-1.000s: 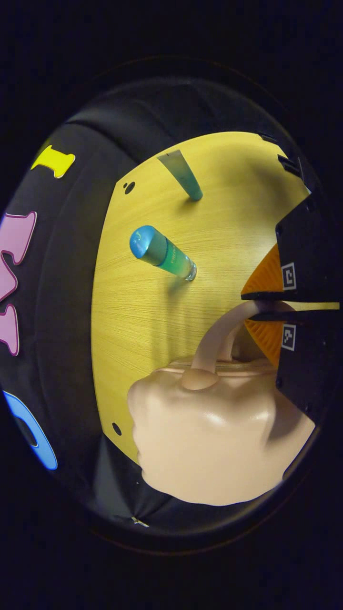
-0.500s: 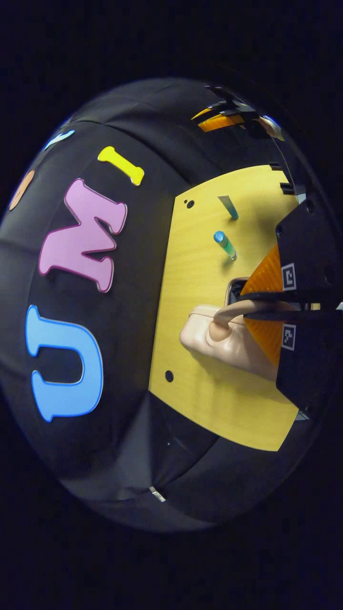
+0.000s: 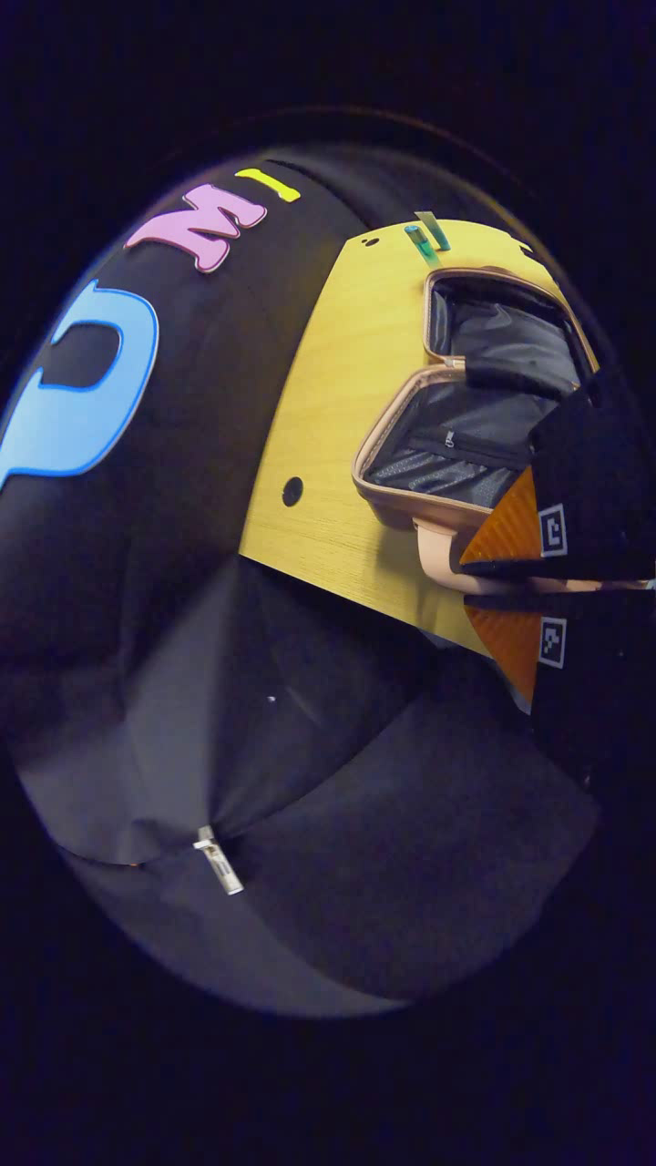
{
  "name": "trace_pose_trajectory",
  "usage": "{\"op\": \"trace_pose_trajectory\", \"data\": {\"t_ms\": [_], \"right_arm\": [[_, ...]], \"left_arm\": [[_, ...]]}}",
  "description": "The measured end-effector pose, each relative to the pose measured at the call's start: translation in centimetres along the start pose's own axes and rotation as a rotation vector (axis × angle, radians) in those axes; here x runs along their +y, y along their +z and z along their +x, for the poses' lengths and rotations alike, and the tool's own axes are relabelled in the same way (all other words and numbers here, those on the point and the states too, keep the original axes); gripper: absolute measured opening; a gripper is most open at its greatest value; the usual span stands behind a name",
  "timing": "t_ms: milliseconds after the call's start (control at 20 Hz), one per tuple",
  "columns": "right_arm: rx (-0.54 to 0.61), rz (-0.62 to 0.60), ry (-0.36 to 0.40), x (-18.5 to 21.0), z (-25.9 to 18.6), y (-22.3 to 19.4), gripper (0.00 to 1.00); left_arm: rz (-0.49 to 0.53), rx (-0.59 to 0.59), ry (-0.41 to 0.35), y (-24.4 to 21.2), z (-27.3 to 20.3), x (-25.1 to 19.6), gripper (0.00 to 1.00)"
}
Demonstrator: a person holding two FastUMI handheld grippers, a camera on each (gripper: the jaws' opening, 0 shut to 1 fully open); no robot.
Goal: First open the suitcase, pack the skin care products into it, and then close the suitcase.
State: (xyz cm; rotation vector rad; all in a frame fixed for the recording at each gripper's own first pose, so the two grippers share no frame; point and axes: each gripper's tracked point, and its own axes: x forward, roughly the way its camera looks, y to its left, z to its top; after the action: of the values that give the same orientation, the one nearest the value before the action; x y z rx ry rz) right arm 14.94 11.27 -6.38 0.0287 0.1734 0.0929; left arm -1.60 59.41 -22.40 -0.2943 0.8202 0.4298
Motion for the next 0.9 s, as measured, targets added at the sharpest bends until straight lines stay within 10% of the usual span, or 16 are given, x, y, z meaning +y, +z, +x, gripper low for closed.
{"op": "trace_pose_trajectory", "data": {"t_ms": [450, 650, 700, 900], "right_arm": [[0.081, -0.013, -0.110, 0.5, -0.2, -1.9, 0.96], [0.082, -0.017, -0.148, -0.1, 0.1, -3.4, 0.96], [0.078, -0.022, -0.153, -0.4, 0.0, -3.6, 0.97], [0.051, -0.032, -0.163, -1.6, -0.1, -3.5, 0.96]], "left_arm": [[-0.004, 0.036, 0.021, -2.4, 5.5, 4.2, 0.18], [0.015, -0.141, -0.023, 0.7, 2.1, 1.3, 0.70], [0.041, -0.195, -0.042, 1.4, 0.5, -0.2, 0.96], [0.152, -0.438, -0.117, 4.9, -8.1, -8.0, 0.97]]}}
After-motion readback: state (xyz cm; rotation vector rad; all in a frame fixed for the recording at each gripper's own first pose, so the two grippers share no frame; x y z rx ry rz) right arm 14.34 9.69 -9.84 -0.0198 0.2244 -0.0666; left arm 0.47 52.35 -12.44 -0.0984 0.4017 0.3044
